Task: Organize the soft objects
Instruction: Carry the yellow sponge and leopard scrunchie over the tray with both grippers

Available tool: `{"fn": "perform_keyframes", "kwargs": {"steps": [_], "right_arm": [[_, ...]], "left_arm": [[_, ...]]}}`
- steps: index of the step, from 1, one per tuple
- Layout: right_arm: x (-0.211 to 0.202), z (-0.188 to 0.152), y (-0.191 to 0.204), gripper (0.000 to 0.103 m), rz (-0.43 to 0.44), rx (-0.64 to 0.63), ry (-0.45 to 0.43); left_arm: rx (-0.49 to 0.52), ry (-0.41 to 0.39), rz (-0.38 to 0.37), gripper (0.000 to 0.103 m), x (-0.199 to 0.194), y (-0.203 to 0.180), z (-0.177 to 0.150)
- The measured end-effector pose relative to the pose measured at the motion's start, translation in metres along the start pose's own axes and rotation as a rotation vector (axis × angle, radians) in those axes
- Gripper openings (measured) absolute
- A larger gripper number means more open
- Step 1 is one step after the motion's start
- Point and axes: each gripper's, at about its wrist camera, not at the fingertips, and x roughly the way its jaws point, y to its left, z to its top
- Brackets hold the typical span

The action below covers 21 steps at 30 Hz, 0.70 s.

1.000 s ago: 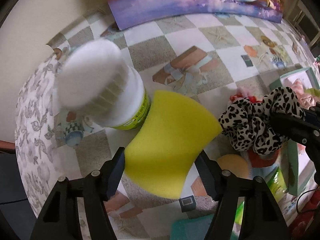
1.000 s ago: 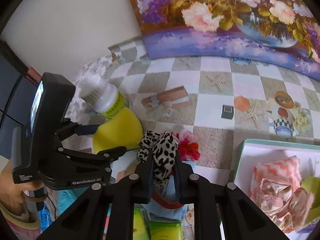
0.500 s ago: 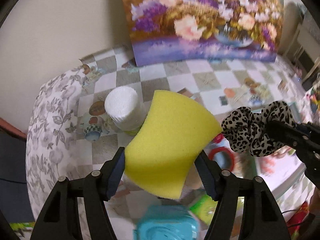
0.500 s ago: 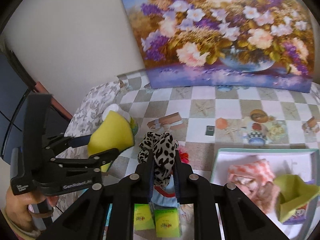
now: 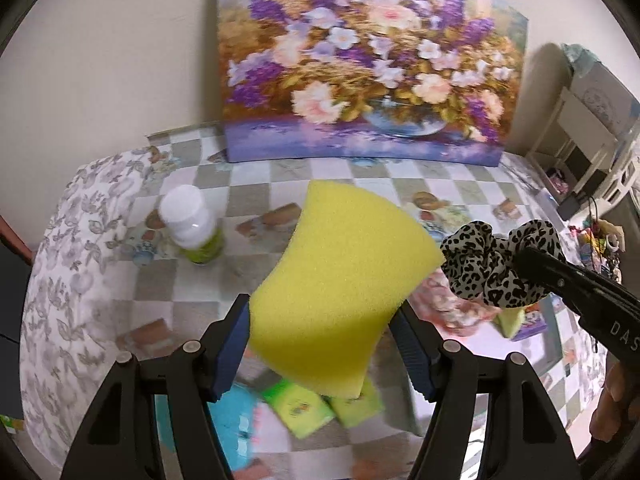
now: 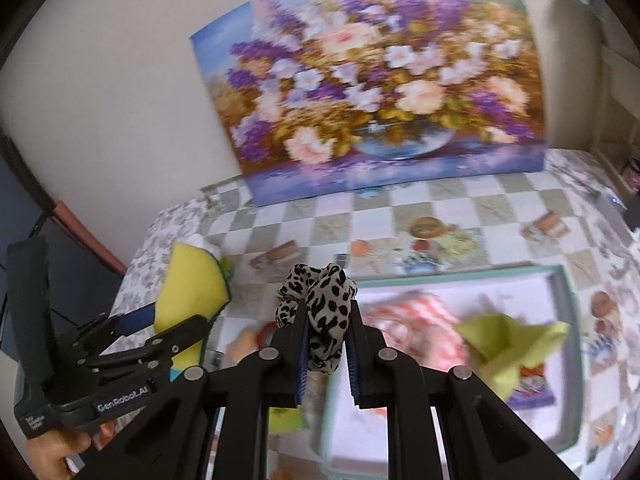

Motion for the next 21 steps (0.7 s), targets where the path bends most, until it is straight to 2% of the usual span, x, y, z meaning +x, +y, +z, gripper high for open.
{"fn": "perform_keyframes", "kwargs": {"steps": [13,21], "right_arm": [[-0.047,-0.025,-0.080,0.017,-0.093,0.137,-0.044],[-0.063,-0.029,-0.133,0.017,-0.163,0.235,-0.067]], "left_arm": [[0.014,0.046,-0.087,0.070,0.014,-0.083,-0.024],[0.013,0.088,-0.104,0.070,0.031,-0.121,-0.041]]}}
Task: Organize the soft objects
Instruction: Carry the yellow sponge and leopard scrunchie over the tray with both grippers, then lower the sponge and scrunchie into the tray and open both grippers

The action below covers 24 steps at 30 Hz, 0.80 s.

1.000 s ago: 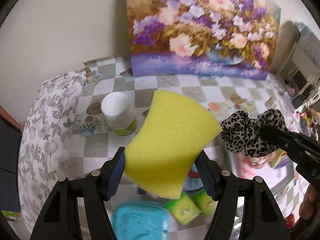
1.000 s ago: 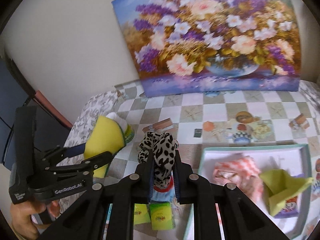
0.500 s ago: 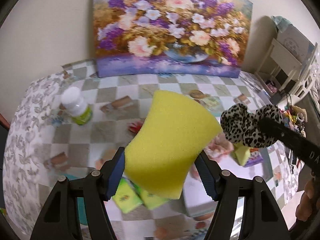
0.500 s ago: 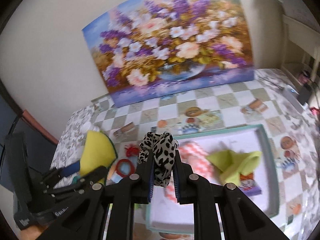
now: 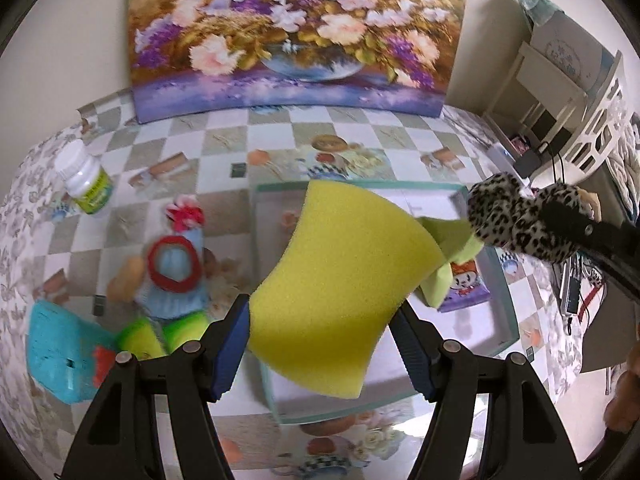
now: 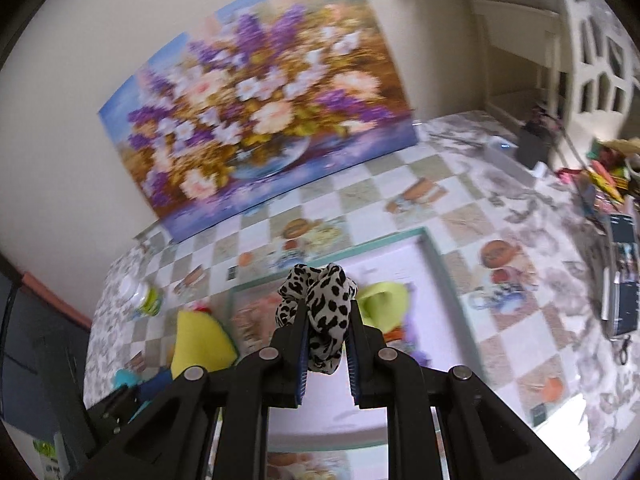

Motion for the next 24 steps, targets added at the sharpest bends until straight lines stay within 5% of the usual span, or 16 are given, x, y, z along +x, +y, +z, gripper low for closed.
{"fn": "perform_keyframes", "kwargs": {"steps": [11,24], "right_arm": [[0.010,0.006,-0.068,0.017,-0.130,0.121,0.016],[0.083,-0.022,-0.080,0.017,-0.188,0.109,0.229]], "left_arm": [[0.077,0.062,-0.027,0.070,0.034,-0.048,-0.017],[0.039,0.141,-0.023,0.070,0.074,-0.041,-0.021]]}}
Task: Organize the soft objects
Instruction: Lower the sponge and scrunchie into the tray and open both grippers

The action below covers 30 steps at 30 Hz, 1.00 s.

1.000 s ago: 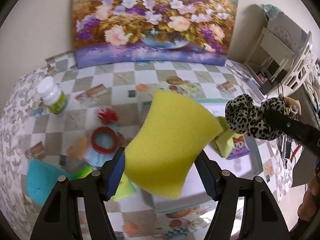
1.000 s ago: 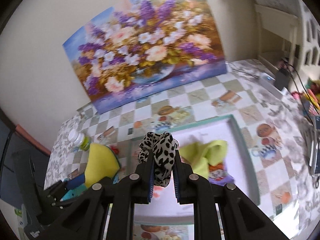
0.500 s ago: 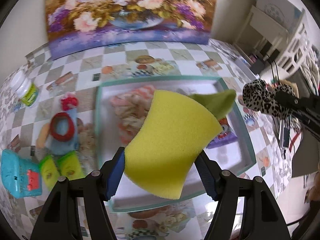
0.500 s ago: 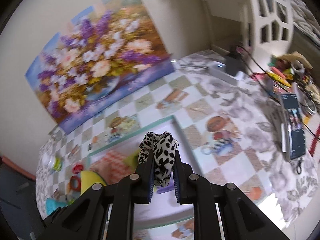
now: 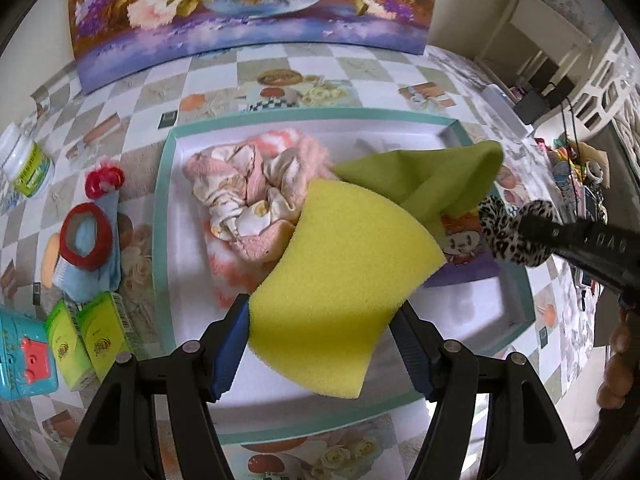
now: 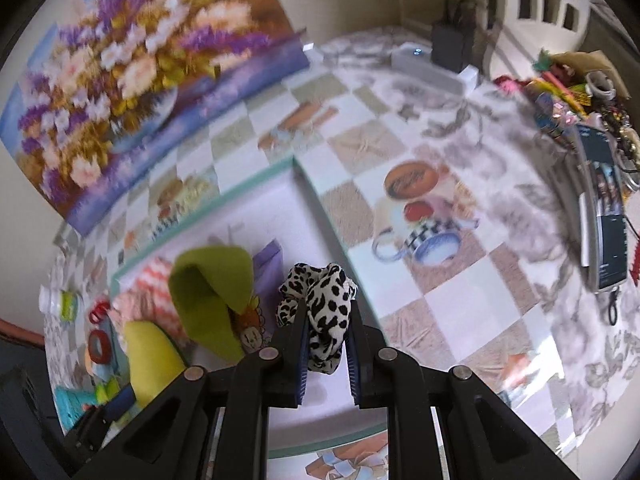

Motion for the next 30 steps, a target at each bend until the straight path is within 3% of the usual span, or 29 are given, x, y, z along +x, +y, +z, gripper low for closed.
{"fn": "perform_keyframes", "kwargs": {"steps": [9,23,25,28,30], "right_arm": [[0.026,-0.009,0.010,0.017,-0.023,-0.048,0.079],[0.030,-0.007,0.017,0.020,-0.070,-0.069,0.096],[0.025,-0.005,0.017,0.024,-0.079,-0.069,0.087],[0.019,-0.003,0.015,0.041,-0.088,-0.060,0.079],[0.013,-0.002,0.014,0.044,-0.084,-0.052,0.069]], "left_arm": [[-0.027,0.029,0.011,0.071,0.017,0.010,0.001],[-0.026,0.039,-0.007,0.074,0.015,0.006,0.003],[-0.029,0.039,-0.021,0.075,0.012,0.006,0.003],[-0.037,0.034,-0.043,0.075,0.006,0.006,0.004],[-0.036,0.029,-0.056,0.075,0.000,0.006,0.004]]}}
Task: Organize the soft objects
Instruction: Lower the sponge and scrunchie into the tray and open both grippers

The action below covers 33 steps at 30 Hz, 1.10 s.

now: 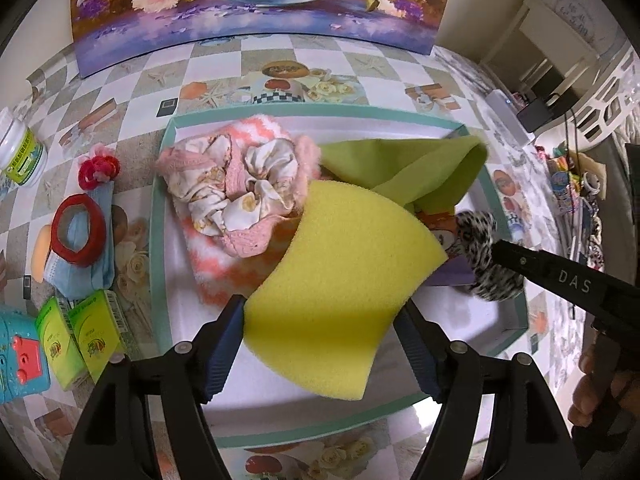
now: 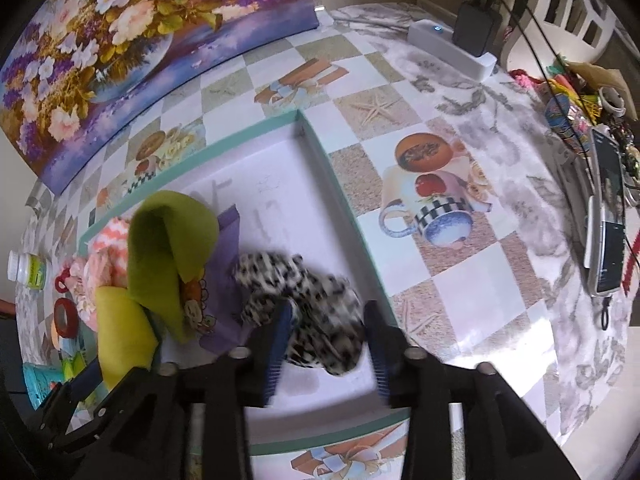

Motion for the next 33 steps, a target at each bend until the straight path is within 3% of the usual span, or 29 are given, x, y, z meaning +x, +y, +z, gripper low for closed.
{"fn": "perform_keyframes", "kwargs": {"steps": [12,18,22,28,32,33], "right_arm": [[-0.031,0.001,0.003,0.052,-0.008,-0.003,-0.069],[-0.032,0.000,0.007,0.052,-0.013,-0.021,-0.068],[-0.032,0.000,0.009,0.052,-0.016,-0.027,-0.068],[-0.030,-0.001,0.014,0.053,-0.024,-0.048,-0.057],[-0.031,-0.001,0.019,0.066,-0.036,-0.068,-0.057],[-0.031,-0.001,0.020,0.073,-0.041,-0.072,-0.059]], "left_arm": [[0.023,-0.085,-0.034,0.081,-0.035,-0.004,0.002],[0.033,-0.066,-0.014,0.081,-0.028,-0.005,0.001],[0.034,-0.086,0.017,0.087,-0.029,-0.002,0.001],[0.017,-0.107,0.033,0.088,-0.032,0.005,0.004],[0.005,-0.128,0.043,0.090,-0.035,0.008,0.005],[-0.001,-0.136,0.049,0.097,-0.037,0.010,0.005]]}}
